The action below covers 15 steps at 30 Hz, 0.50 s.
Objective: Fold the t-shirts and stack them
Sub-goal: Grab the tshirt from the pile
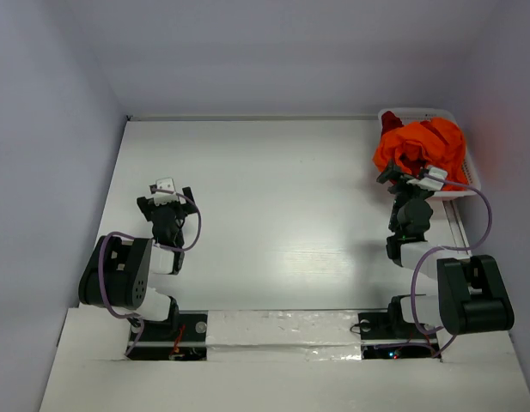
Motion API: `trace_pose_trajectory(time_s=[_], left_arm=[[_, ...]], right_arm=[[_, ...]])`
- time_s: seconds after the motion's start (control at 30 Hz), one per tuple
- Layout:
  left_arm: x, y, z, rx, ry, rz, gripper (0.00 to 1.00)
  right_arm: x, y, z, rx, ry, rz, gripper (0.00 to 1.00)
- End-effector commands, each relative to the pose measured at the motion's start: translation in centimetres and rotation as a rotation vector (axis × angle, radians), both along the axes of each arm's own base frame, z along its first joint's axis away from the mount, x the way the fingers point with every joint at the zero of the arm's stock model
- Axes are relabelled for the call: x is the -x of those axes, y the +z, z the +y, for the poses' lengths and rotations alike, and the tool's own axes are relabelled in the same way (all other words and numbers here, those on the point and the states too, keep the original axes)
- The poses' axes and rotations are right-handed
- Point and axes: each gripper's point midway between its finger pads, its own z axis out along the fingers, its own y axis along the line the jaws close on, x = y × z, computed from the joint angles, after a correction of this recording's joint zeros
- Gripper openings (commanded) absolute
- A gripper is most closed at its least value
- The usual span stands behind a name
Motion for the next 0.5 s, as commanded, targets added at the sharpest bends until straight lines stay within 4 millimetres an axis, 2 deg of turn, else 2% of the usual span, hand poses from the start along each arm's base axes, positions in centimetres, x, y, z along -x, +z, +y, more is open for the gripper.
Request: trace_pose_trajectory(time_s=[0.0,0.43,0.47], left_arm=[[-0.86,7.48,0.06,0.038,0.005,-0.301,0.99],[-0.91,7.38,0.05,0.039,0.005,-0.297,0.99],[-0.70,8.01,0.19,0.035,0.011,-0.319,0.99]], right_arm=[[0.32,1.67,-0.41,-0.009,-0.015,-0.074,1.00],[0.30,1.60,-0.37,-0.011,-0.013,-0.072,1.00],[0.40,1.70,-0.39,-0.013,-0.014,-0.074,1.00]])
